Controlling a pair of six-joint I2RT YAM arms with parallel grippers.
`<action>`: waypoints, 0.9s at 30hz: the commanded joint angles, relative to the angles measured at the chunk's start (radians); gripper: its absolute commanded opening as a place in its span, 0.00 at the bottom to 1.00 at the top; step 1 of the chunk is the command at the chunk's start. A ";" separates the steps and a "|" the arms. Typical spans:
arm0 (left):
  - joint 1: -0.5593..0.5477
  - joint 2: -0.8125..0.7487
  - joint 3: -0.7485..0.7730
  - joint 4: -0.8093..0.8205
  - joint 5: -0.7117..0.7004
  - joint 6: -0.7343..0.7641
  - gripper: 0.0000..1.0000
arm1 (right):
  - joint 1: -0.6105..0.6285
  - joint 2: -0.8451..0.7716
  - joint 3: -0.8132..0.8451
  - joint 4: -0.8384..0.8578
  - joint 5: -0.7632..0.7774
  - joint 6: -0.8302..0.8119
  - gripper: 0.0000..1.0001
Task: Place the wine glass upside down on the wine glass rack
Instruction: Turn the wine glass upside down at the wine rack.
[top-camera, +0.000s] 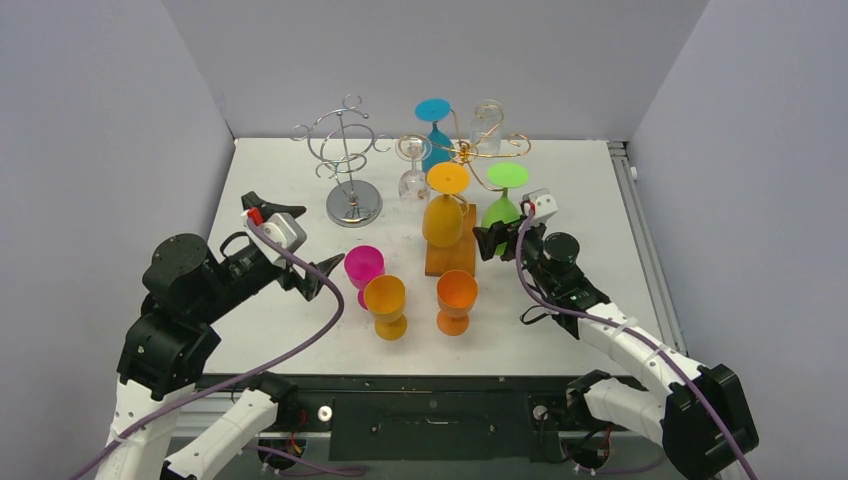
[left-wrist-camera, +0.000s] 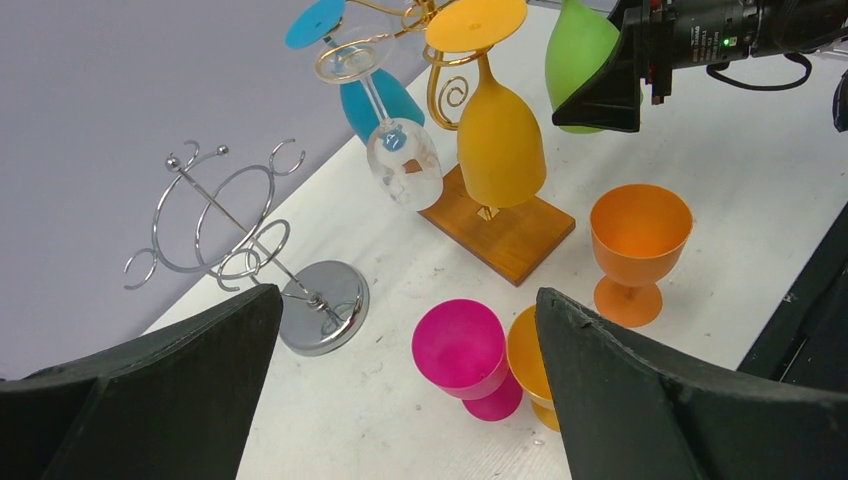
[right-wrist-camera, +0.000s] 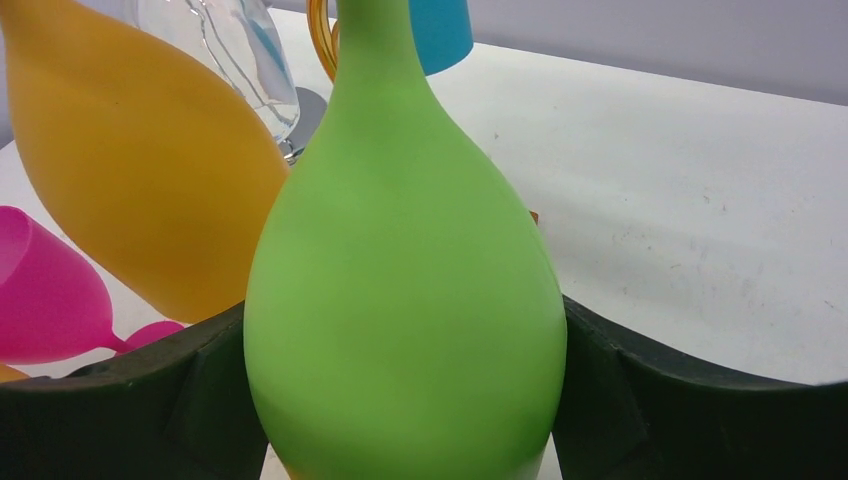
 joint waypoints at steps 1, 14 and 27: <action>-0.001 0.003 -0.006 0.002 -0.007 0.004 0.96 | -0.003 -0.009 0.045 -0.073 -0.004 0.044 0.78; 0.000 0.044 0.007 -0.008 -0.013 -0.042 0.96 | 0.011 -0.056 -0.100 0.026 0.030 0.108 0.79; 0.000 0.131 0.072 0.030 0.024 -0.046 0.96 | 0.045 0.049 -0.062 0.030 0.016 0.056 0.80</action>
